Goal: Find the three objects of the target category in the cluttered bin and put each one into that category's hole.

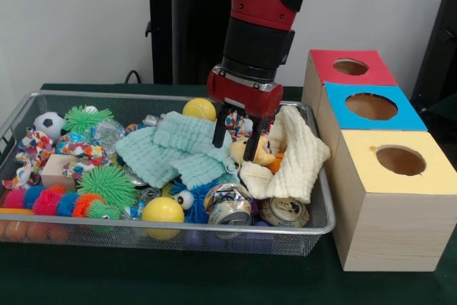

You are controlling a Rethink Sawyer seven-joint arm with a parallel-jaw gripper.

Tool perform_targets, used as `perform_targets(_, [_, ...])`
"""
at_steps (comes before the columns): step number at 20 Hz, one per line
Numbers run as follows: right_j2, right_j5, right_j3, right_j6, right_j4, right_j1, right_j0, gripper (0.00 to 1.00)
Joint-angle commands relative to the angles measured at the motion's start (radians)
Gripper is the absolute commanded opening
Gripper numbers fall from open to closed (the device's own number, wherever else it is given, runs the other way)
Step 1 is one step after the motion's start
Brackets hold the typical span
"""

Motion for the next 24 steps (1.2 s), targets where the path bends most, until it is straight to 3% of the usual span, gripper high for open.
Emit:
perform_targets(1, [0.087,0.137,0.061,0.239,0.125,0.005,-0.024,1.00])
perform_targets(9, [0.218,0.159,0.138,0.206,0.185,0.025,-0.119,1.00])
perform_targets(18, [0.283,0.206,0.178,0.191,0.226,0.052,-0.164,1.00])
perform_targets(24, [0.322,0.293,0.197,0.166,0.248,0.061,-0.194,1.00])
